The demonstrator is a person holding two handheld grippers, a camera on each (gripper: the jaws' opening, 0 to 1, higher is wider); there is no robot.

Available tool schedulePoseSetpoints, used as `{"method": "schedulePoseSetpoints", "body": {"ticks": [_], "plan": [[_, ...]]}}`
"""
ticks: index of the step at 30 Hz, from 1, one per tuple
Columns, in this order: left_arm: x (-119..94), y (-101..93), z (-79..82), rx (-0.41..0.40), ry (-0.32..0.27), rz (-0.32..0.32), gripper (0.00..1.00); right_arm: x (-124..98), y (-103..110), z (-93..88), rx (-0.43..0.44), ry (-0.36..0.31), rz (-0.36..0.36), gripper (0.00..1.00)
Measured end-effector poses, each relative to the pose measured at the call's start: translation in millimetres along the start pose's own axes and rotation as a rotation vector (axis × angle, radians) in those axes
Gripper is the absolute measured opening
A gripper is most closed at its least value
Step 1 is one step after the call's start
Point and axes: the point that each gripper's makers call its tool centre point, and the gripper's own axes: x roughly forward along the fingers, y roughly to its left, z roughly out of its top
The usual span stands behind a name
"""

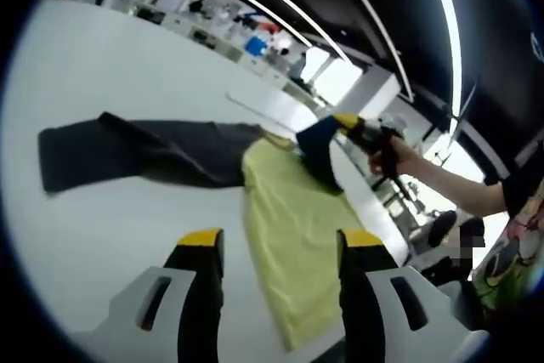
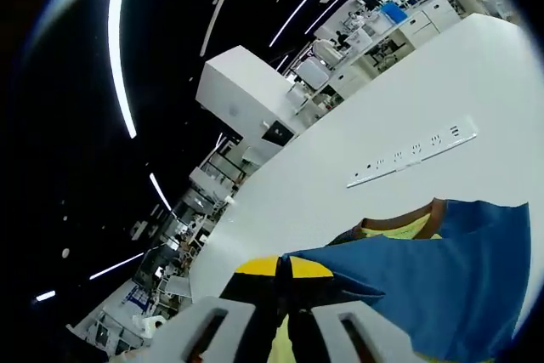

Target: Fold the garment on the visible template until the final outline fits inside the template.

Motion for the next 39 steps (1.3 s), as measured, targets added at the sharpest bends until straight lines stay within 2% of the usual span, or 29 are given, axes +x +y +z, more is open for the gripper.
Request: {"method": "schedulePoseSetpoints", "body": {"ticks": [8, 17, 27, 39], "plan": [[-1, 1.0, -0.2, -0.001, -0.004, 0.006, 0.49, 19, -19, -36.7, -0.045, 0.088, -0.053, 0.0], [-2, 2.3, 0.5, -0.004, -0.009, 0.01, 0.49, 36, -32, -56.9, -0.086, 0.157, -0.075, 0.0], [-1, 1.3, -1.1, -0.012, -0.009, 0.003, 0.49, 52, -46, -91.6, -0.205, 0.293, -0.109, 0.0], [0, 1.1, -1.2, -0.014, -0.008, 0.0, 0.48, 60, -51, -106.0, -0.298, 0.397, -0.14, 0.0]]}}
